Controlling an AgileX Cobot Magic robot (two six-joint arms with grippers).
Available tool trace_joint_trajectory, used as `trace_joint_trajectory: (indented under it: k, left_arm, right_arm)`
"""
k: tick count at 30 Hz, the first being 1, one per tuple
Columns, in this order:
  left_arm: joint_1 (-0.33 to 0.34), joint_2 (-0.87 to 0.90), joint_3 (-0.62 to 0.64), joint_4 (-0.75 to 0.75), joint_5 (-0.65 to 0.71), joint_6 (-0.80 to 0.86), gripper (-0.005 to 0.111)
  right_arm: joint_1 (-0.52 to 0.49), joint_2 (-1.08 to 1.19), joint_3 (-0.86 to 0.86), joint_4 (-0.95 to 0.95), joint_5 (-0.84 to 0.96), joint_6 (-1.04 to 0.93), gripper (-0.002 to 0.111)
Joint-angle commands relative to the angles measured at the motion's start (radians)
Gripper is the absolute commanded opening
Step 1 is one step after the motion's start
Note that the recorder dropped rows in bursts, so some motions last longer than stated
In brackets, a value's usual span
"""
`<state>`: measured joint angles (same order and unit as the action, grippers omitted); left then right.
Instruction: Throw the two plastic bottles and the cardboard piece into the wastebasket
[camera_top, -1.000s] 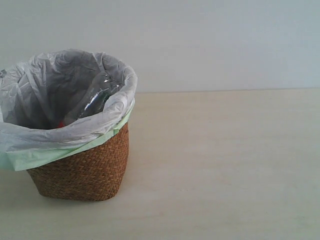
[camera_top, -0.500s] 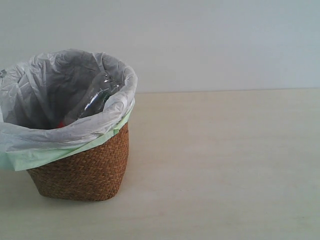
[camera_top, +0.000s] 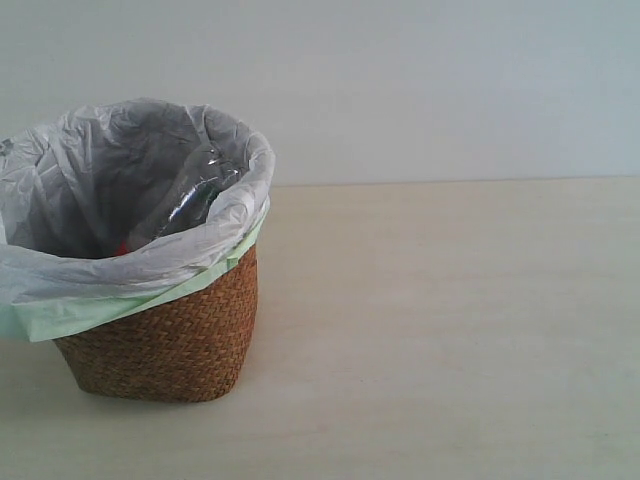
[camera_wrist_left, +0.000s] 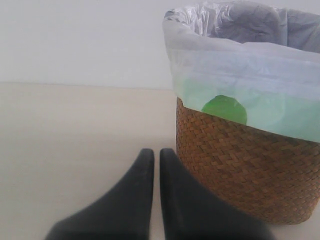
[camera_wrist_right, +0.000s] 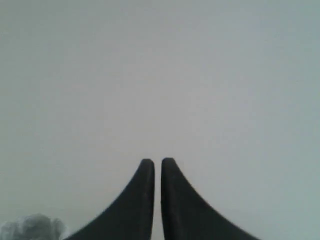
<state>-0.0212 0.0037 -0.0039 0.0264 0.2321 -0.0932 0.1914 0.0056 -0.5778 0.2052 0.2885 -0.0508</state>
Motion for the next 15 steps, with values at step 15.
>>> trace_joint_trajectory:
  k: [15]
  left_arm:
    - [0.001, -0.004, 0.004, -0.008, 0.001, 0.007, 0.004]
  right_arm:
    - [-0.102, -0.006, 0.578, -0.01, -0.34, -0.095, 0.003]
